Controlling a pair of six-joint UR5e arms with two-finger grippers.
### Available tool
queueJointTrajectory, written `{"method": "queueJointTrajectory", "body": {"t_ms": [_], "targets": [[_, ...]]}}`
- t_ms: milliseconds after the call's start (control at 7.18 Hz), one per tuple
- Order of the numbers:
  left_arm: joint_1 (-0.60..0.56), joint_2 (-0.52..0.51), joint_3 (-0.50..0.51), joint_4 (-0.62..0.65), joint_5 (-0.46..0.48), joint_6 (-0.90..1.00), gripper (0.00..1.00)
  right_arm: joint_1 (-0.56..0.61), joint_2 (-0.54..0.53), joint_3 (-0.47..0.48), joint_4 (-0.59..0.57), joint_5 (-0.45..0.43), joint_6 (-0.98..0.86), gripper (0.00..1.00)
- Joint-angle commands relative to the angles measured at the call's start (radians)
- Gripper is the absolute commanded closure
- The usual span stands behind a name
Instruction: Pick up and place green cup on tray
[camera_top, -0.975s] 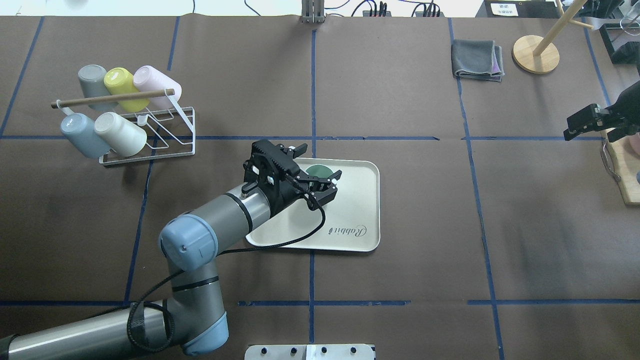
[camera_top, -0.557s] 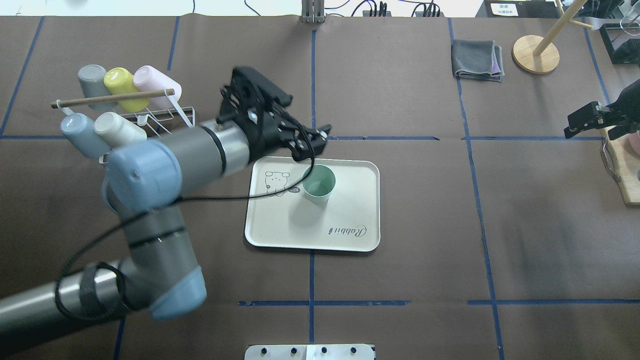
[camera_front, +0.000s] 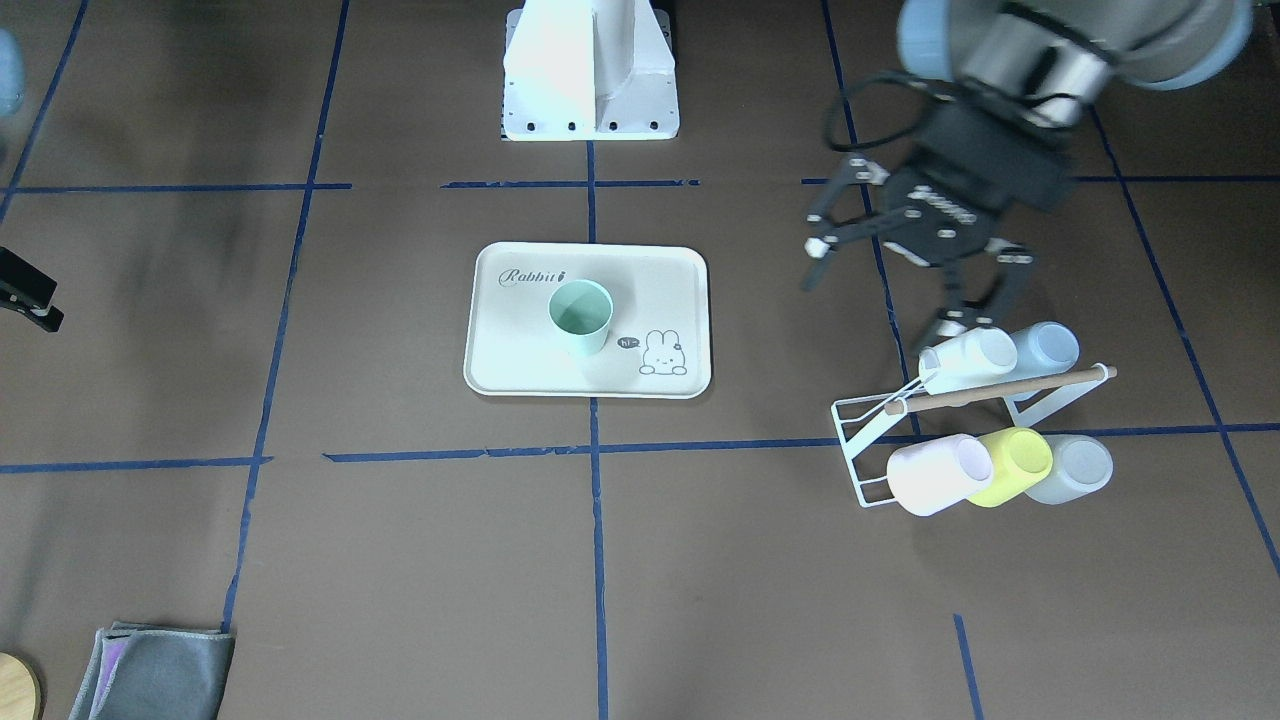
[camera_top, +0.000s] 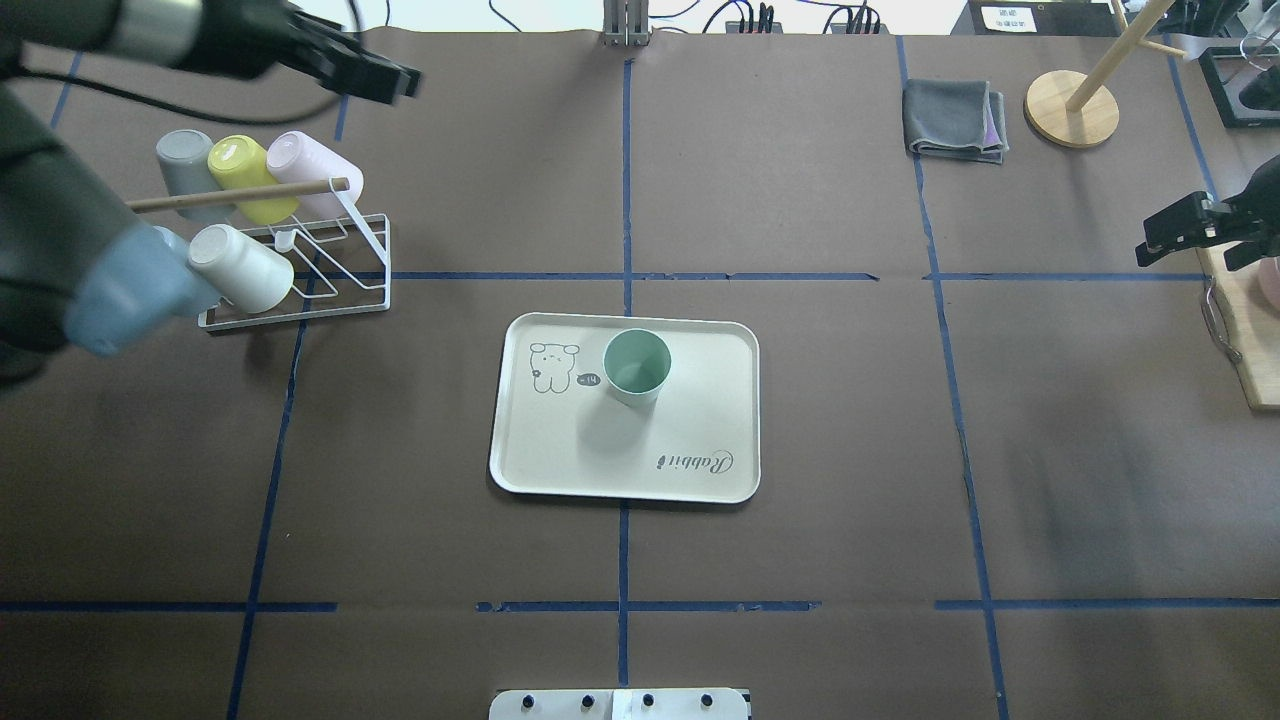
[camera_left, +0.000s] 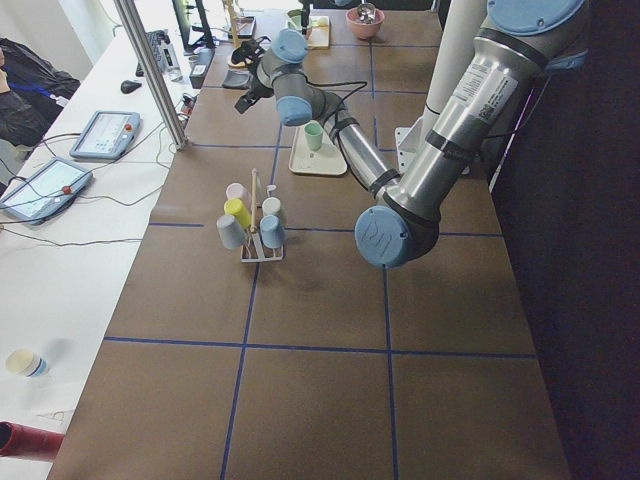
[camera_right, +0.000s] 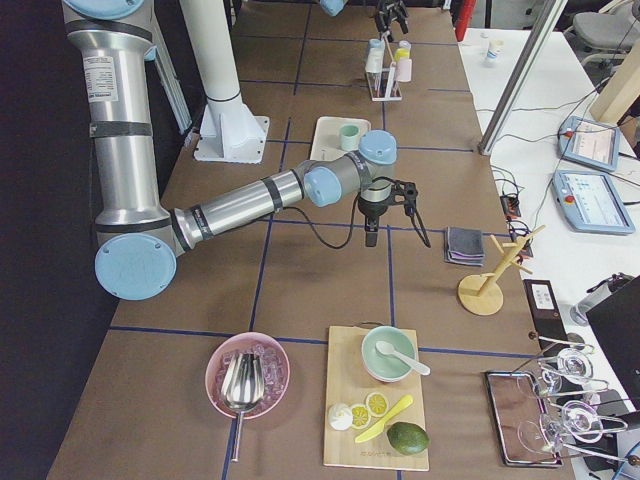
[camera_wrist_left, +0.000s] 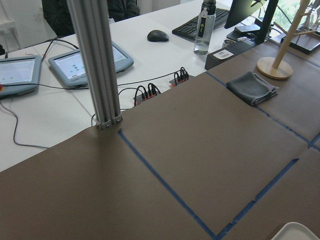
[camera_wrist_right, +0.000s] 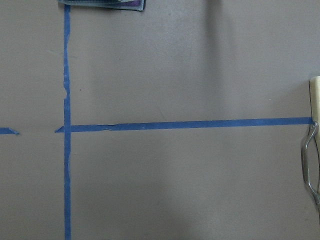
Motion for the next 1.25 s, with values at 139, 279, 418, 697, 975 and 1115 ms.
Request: {"method": "queueJointTrajectory", "body": {"t_ms": [139,279,418,697,975,1115], "targets": [[-0.303,0.168,0.001,0.276,-0.242,0.276,0.01,0.019,0.001,-0.002,0.001,0.0,-0.01,0.0],[-0.351,0.213,0.004,0.419,-0.238,0.368,0.01,0.027,0.002,-0.002,0.001,0.0,-0.012,0.0],[-0.405,0.289,0.013,0.508,-0.232,0.549,0.01,0.03,0.002,-0.002,0.001,0.0,-0.013,0.0],[-0.451,0.404,0.136,0.537,-0.214,0.666,0.0,0.09,0.002,-0.005,-0.004,0.012,-0.021,0.0],[-0.45,0.492,0.158,0.537,-0.18,0.695,0.0,0.175,-0.01,-0.042,-0.015,0.036,-0.154,0.0],[-0.45,0.492,0.161,0.541,-0.18,0.695,0.0,0.253,-0.022,-0.107,-0.015,0.087,-0.297,0.0]]}}
